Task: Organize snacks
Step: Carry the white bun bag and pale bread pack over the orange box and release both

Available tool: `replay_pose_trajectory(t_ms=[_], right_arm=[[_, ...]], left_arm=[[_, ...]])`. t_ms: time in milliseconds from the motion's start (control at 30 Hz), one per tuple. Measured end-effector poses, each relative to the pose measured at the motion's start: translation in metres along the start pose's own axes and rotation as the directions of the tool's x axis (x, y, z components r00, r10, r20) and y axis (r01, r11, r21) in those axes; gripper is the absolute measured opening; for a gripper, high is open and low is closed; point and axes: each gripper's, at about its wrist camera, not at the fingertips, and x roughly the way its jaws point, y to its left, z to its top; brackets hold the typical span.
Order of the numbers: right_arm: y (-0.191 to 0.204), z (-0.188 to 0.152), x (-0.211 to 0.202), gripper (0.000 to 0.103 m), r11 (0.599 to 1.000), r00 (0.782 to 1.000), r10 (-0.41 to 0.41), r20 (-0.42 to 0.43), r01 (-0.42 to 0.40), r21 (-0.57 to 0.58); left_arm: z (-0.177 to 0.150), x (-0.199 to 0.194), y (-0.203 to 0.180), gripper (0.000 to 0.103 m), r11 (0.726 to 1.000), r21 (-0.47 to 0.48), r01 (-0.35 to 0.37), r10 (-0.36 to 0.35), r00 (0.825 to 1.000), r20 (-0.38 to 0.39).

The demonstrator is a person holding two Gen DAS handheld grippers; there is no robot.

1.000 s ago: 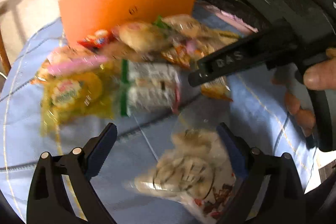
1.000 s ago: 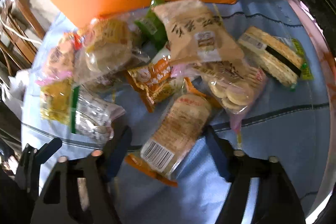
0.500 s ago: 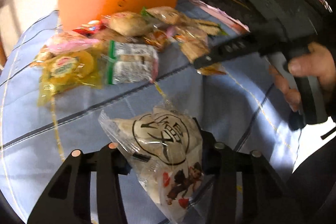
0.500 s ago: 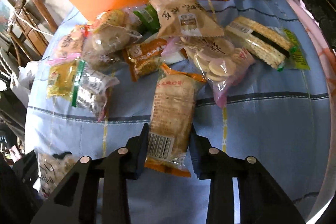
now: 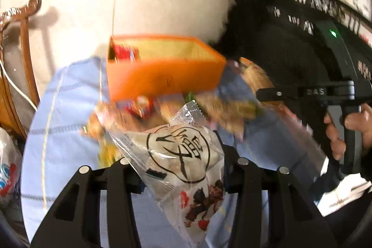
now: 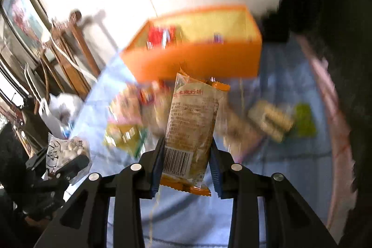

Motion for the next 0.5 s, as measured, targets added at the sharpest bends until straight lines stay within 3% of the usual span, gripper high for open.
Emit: replay_pose_trajectory(t_ms=[233,500], right_arm=[[0.006,0.094,-0.027,0.036,1.000,0.991,0.011,0.132,-0.010,-0.004],[0.010,0.190,-0.009,0.036,0.998,0.979,-0.018,0.201,0.029,-0.049]], left_arm=[[0.103,0.010,0.017,0.045,0.999,0.014,-0.045,0.043,0.994,0.100],[0.205,0.047,0.025,0.045,0.996,0.041,-0.085,0.077,0.982,0.170]])
